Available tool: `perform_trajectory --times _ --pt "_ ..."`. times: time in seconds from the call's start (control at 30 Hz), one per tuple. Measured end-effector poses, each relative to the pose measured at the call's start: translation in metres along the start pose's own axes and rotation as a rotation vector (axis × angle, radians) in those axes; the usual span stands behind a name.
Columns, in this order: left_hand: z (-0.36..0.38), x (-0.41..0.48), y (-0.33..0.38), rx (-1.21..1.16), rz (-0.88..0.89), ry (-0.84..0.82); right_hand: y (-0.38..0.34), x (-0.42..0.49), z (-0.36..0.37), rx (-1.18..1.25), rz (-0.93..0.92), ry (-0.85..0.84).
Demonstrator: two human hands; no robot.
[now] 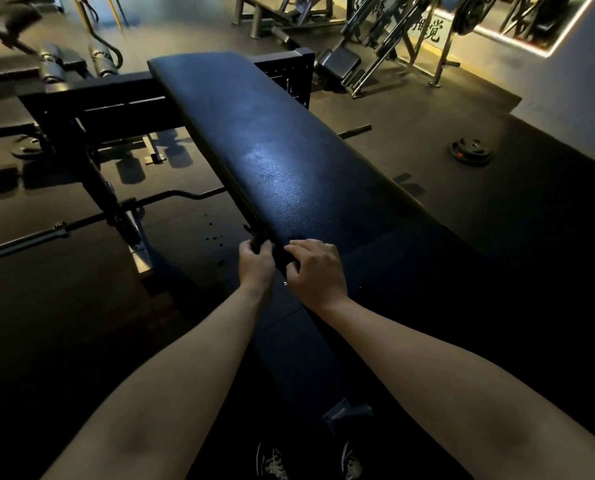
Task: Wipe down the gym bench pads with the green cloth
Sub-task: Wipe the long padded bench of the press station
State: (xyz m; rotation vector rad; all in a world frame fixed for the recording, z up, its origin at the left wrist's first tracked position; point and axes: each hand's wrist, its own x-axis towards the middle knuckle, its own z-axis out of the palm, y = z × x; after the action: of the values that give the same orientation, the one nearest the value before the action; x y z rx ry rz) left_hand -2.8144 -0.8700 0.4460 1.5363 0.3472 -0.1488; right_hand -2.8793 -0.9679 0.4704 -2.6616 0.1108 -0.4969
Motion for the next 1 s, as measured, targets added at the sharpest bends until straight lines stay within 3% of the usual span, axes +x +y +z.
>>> perform_trajectory --times 0.37,0.57,0.7,1.0 --pt "-0.02 -0.082 -0.038 0.081 0.02 -0.076 0.005 0.003 -0.018 -0.074 -0.125 -0.191" --pt "-0.013 -0.063 -0.02 0.013 0.043 0.084 0.006 -0.013 -0.015 -0.024 -0.135 -0.118" --pt "0.008 -0.036 -0.005 -0.051 -0.056 0.031 0.01 -0.011 -0.016 0.04 -0.078 -0.06" --pt "0.011 -0.064 -0.027 0.101 -0.069 0.073 0.02 -0.005 -0.026 0.01 -0.115 -0.21"
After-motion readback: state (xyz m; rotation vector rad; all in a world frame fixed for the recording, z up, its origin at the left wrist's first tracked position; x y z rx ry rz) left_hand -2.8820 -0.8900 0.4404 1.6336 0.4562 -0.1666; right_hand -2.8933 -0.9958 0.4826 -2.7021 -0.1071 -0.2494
